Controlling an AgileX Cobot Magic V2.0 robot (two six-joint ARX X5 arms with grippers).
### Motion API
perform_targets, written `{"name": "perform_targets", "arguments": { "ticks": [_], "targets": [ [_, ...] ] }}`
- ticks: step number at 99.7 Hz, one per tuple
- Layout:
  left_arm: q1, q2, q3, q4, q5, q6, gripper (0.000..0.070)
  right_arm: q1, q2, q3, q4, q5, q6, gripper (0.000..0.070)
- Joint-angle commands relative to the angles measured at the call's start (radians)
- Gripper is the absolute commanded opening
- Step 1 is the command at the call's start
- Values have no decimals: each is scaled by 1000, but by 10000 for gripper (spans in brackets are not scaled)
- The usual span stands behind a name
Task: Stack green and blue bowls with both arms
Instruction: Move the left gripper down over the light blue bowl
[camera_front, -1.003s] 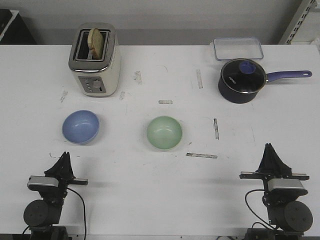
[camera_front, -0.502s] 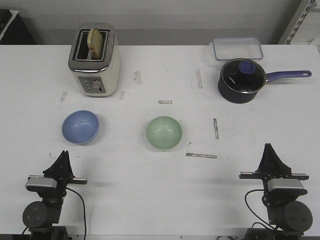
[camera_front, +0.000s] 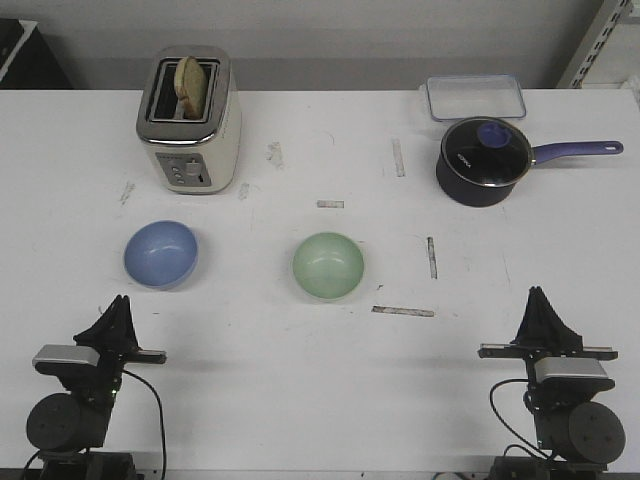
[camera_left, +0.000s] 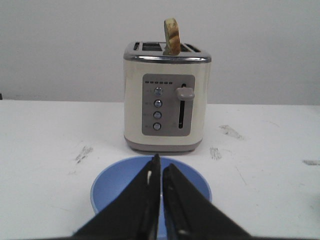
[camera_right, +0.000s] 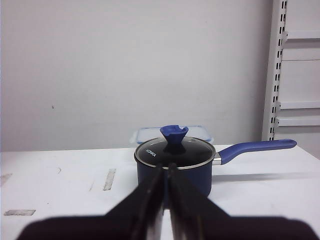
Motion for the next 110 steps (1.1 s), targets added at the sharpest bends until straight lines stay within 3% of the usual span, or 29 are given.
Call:
{"name": "perform_targets", "arguments": {
  "ticks": [1,34,54,71,89,110],
  "targets": [
    [0,37,50,-30,2,-5,1,0,-1,-1,10,0,-10,0],
    [0,317,251,-67,-1,-10,1,0,-1,-1,10,0,-10,0],
    [0,541,382,-97,-1,-134,1,0,-1,-1,10,0,-10,0],
    [0,704,483,-167,5,-142,1,0,-1,-1,10,0,-10,0],
    [24,809,554,-288,42,-240,1,0,-1,-1,10,0,-10,0],
    [39,861,569,-327,55,-241,1,0,-1,-1,10,0,-10,0]
  ]
}}
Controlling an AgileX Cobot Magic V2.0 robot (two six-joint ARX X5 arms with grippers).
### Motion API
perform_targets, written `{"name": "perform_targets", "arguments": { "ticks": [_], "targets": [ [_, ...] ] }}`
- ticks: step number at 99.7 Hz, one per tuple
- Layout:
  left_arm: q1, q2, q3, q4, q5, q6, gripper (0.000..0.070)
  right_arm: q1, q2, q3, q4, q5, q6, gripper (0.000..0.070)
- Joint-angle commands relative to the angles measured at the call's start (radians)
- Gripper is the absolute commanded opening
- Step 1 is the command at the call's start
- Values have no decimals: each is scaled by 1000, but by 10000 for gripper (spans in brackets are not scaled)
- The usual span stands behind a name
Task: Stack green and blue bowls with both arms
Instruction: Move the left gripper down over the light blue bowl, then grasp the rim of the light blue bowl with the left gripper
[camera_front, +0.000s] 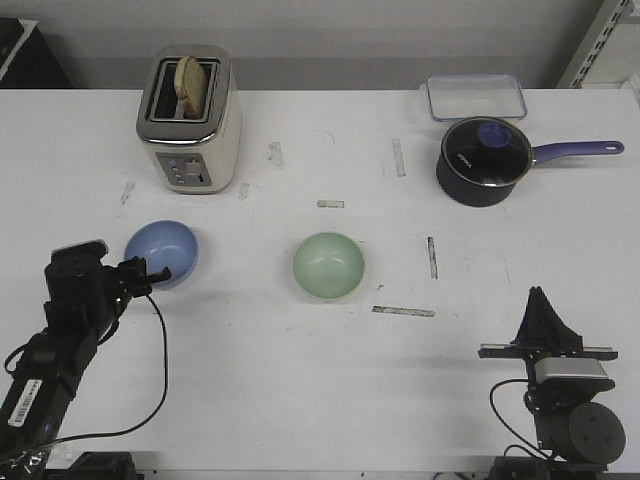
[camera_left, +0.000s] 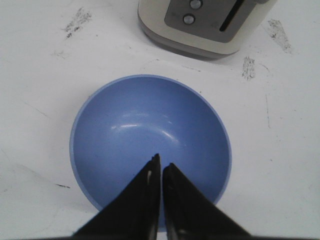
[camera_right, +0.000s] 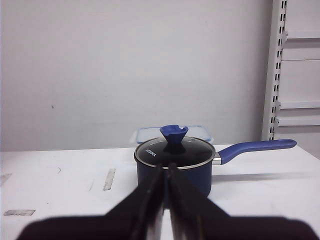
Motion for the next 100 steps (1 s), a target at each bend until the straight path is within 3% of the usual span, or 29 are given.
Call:
{"name": "perform_targets", "arguments": {
  "ticks": [1,47,68,86,91,100],
  "targets": [
    [-2,10,21,1,14,-10,1,0,-1,-1,10,0,-10,0],
    [5,192,357,-343,22,-5,1,0,-1,-1,10,0,-10,0],
    [31,314,517,-523,23,77,1,0,-1,-1,10,0,-10,0],
    [105,405,575,-603,62,80,6,0,-1,-1,10,0,-10,0],
    [129,425,575,-607,98,77,33,0,-1,-1,10,0,-10,0],
    [169,460,575,-628,185,77,187,0,-1,-1,10,0,-10,0]
  ]
}}
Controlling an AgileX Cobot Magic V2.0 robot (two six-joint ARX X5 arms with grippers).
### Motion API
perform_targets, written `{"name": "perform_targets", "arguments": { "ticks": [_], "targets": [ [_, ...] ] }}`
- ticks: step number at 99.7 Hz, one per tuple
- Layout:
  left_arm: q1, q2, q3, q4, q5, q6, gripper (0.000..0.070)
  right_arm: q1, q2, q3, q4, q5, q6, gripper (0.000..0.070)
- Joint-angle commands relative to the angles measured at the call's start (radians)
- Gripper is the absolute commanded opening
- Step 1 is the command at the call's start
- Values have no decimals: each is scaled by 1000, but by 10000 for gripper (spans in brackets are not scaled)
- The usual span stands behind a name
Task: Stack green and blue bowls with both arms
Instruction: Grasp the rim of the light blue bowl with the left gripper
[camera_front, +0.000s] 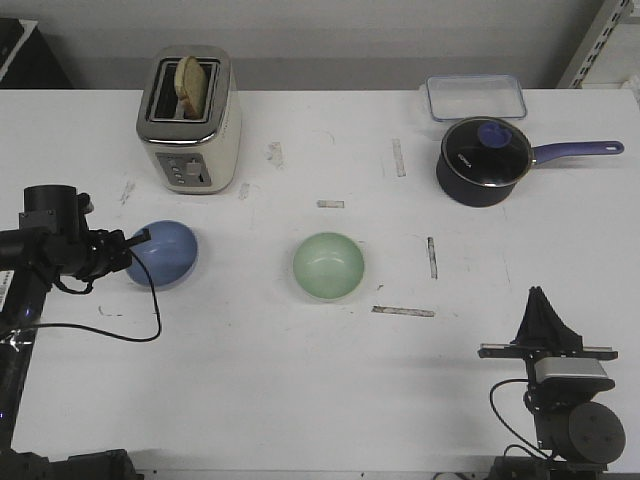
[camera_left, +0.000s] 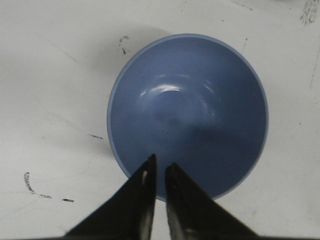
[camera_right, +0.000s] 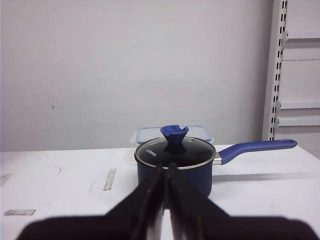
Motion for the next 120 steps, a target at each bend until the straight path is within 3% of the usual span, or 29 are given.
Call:
{"name": "perform_targets", "arguments": {
  "ticks": [1,7,28,37,43,91,97,101,114,120],
  "targets": [
    [24,34,21,-15,61,12,205,0,-1,-1,10,0,-10,0],
    [49,55,21,-23,77,12,292,0,-1,-1,10,0,-10,0],
    [117,101,21,-24,73,13,347,0,-1,-1,10,0,-10,0],
    [138,127,21,-16,73,16,453,0,-1,-1,10,0,-10,0],
    [144,150,21,-13,73,20,489,0,-1,-1,10,0,-10,0],
    [84,325,21,54,73,23,479,0,-1,-1,10,0,-10,0],
    [77,338,21,59,72,14,461,0,-1,-1,10,0,-10,0],
    [76,339,21,61,68,7,413,0,-1,-1,10,0,-10,0],
    [67,339,21,77,66,3,110,0,-1,-1,10,0,-10,0],
    [63,339,21,76,66,3,13,0,-1,-1,10,0,-10,0]
  ]
}}
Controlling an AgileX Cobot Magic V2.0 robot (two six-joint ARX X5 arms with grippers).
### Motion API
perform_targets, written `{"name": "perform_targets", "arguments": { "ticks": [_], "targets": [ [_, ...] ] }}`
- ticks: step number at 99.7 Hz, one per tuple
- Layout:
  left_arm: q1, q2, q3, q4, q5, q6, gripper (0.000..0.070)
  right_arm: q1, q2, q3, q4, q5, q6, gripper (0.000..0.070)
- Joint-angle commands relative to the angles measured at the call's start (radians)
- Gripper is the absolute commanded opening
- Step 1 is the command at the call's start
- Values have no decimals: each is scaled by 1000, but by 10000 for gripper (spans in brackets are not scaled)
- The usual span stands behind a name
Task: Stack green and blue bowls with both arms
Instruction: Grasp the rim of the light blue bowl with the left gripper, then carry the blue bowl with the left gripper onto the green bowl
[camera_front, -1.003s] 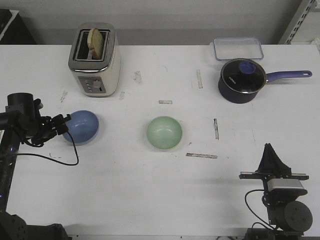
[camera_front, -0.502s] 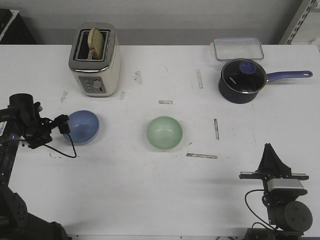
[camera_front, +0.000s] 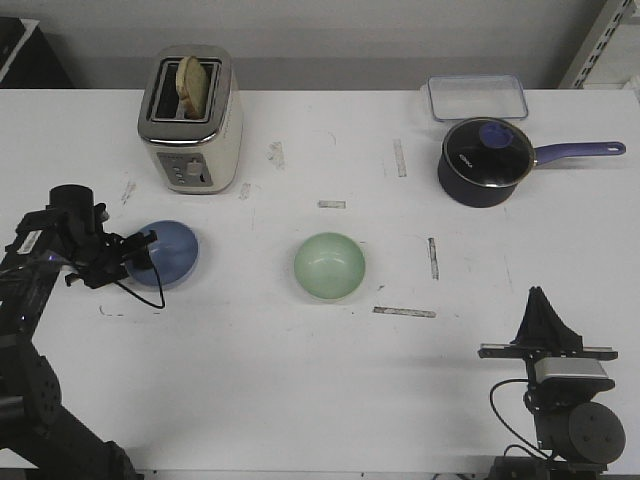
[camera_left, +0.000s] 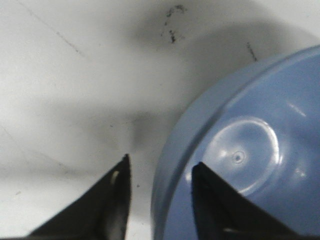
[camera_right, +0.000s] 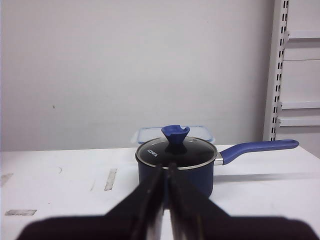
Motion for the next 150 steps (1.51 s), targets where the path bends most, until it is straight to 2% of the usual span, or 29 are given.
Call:
{"name": "perform_targets", "arguments": {
  "ticks": [1,21,43,57,72,107,126,150],
  "targets": [
    [-2,10,20,-5,-2,-3,2,0,-1,-1,10,0,-10,0],
    [-14,2,22,-19,-1,-10,0,0,-1,-1,10,0,-10,0],
    [-44,-60,93,-98,0,-14,0,0,-1,-1,10,0,-10,0],
    [-107,-68,195,-166,0,-14,0,0,-1,-1,10,0,-10,0],
    [-212,-68,257,-156,0,-18,0,0,-1,-1,10,0,-10,0],
    [-546,-31,284,-30,23,-29,1,0,-1,-1,10,0,-10,0],
    [-657,-4,286,45,36,-72,1,0,-1,-1,10,0,-10,0],
    [-713,15,286,170,35,-72,1,0,-1,-1,10,0,-10,0]
  ]
}}
